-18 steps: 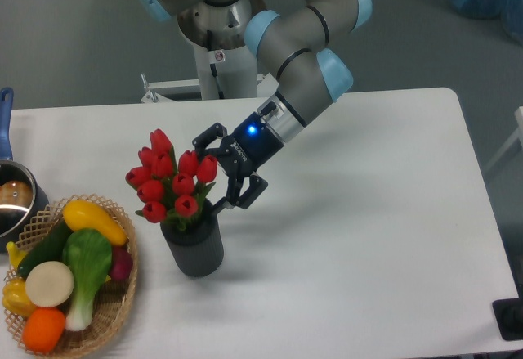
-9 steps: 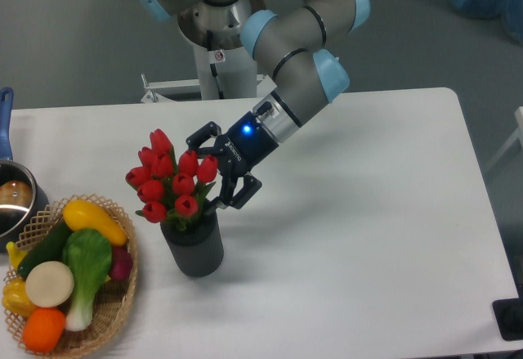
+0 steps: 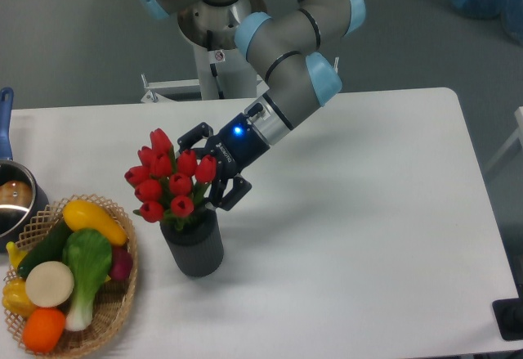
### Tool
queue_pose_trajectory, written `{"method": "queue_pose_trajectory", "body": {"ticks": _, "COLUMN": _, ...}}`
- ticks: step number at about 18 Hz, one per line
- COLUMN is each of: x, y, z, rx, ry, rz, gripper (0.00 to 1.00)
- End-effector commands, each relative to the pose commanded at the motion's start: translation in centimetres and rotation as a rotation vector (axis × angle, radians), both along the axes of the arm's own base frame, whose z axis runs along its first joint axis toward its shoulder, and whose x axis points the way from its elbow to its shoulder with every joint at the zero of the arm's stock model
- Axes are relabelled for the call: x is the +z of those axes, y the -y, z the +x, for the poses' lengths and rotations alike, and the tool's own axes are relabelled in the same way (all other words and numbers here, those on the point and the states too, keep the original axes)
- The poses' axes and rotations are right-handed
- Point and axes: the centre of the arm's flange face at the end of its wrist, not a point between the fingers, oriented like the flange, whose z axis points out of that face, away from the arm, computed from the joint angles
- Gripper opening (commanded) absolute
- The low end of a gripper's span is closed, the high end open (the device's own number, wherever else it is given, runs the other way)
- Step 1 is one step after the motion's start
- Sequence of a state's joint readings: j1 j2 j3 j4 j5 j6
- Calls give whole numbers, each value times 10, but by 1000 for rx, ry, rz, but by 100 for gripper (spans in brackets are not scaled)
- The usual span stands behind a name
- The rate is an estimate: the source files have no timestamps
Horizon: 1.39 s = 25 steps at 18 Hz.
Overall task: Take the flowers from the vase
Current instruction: 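Close the gripper on the tulip bunch stems, then lift the gripped tulips upward, drawing stems out of the vase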
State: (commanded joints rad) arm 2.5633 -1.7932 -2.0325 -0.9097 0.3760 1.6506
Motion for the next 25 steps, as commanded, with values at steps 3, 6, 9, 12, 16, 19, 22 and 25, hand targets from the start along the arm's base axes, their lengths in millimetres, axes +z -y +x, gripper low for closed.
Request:
{"method": "queue_pose_trajectory", "body": {"ticks": 3, "x": 0, "y": 0, "z": 1, "rx": 0, "ry": 13, "rz": 14, "gripper": 100}}
{"method": "queue_pose_trajectory", "body": {"ticks": 6, "x": -2, "y": 0, "z": 1, "rx": 0, "ry": 18, "rz": 11, "gripper": 100}}
{"method": "queue_pose_trajectory", "body": {"ticks": 9, "x": -2, "y": 0, "z": 1, "rx": 0, "ry": 17, "rz": 11, "gripper": 100}}
{"method": "queue_pose_trajectory", "body": {"ticks": 12, "x": -2, "y": -2, "z": -2, "rx": 1, "ry": 16, "rz": 13, "gripper": 100}}
{"method": "queue_pose_trajectory", "body": {"ticks": 16, "x": 0, "y": -6, "z": -3, "rx": -4, "ry": 11, "rz": 17, "gripper": 100}}
{"method": "queue_pose_trajectory", "body": {"ticks": 19, "x": -1, "y": -6, "z": -3, "rx": -6, "ry": 12, "rz": 16, "gripper": 100}}
{"method": "queue_pose_trajectory", "body": {"ticks": 22, "x": -1, "y": -6, "z": -3, "rx": -6, "ry": 12, "rz": 16, "gripper": 95}}
{"method": "queue_pose_trajectory", "body": {"ticks": 25, "x": 0, "y": -6, "z": -5, "rx": -3, "ry": 12, "rz": 18, "gripper": 69}}
